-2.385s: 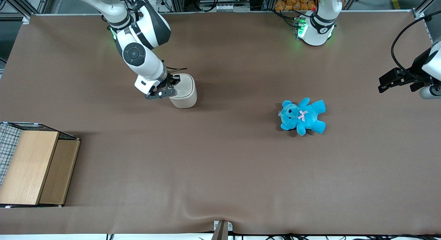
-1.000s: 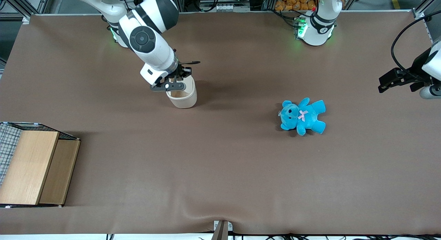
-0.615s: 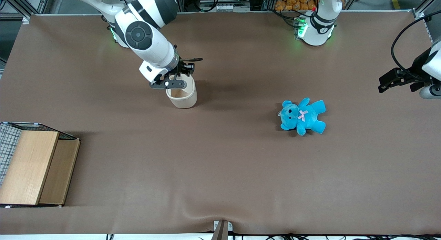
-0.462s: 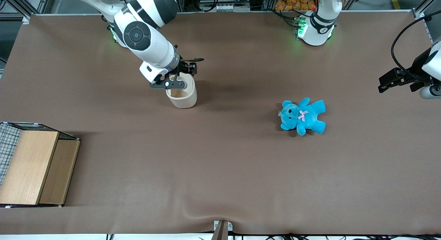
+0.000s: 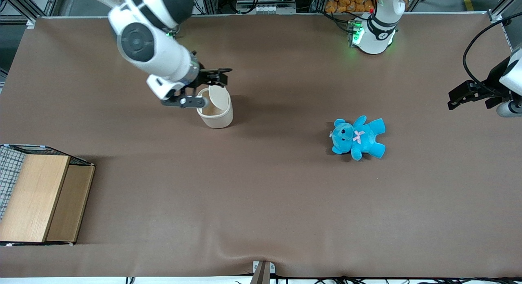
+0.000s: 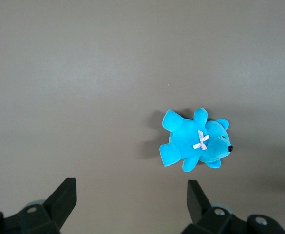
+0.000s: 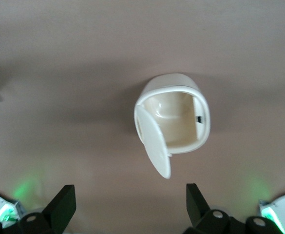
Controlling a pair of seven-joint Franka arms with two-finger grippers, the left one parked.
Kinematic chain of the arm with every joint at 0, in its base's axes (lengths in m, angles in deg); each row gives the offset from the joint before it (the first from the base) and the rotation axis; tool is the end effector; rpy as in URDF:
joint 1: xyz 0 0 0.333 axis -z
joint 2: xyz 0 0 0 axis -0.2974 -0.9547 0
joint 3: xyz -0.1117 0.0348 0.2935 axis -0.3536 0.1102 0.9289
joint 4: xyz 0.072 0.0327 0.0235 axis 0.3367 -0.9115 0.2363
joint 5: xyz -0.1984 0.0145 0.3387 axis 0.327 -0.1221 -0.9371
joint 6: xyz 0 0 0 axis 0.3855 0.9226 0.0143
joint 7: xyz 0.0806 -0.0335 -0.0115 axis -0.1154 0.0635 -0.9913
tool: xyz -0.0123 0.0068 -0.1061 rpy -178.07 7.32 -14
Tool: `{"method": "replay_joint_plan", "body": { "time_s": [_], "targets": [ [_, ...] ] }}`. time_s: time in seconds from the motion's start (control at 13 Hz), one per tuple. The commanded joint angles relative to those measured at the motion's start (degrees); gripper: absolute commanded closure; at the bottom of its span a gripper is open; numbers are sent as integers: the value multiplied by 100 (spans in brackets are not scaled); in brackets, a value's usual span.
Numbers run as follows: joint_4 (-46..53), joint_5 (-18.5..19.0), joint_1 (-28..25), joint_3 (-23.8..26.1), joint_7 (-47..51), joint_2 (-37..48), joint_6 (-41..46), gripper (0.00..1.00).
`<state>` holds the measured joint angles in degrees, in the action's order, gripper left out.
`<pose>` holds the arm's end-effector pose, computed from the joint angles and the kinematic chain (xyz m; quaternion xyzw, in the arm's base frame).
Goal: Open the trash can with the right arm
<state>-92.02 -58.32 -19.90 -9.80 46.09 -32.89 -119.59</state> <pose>0.4983 0.3202 0.5028 -0.9795 0.0585 0.1773 0.0751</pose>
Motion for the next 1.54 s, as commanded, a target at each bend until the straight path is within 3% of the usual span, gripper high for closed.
{"method": "replay_joint_plan", "body": {
  "time_s": [0.0, 0.15, 0.46, 0.77, 1.0, 1.23, 1.38, 1.46],
  "targets": [
    [1130, -43, 102, -319, 3, -581, 893, 0],
    [1429, -87, 128, -645, -23, -581, 1184, 0],
    [1729, -26, 216, -742, 2, -537, 1430, 0],
    [1738, -35, 628, -1085, -495, -511, 1431, 0],
    [1738, -17, 472, -1865, -1366, -310, 1431, 0],
    [1712, 429, 199, -2490, -1808, -28, 1422, 0],
    [1677, 895, 154, -2501, -1808, 183, 1309, 0],
    [1659, 941, 181, -2518, -1895, 271, 1264, 0]
  ]
}}
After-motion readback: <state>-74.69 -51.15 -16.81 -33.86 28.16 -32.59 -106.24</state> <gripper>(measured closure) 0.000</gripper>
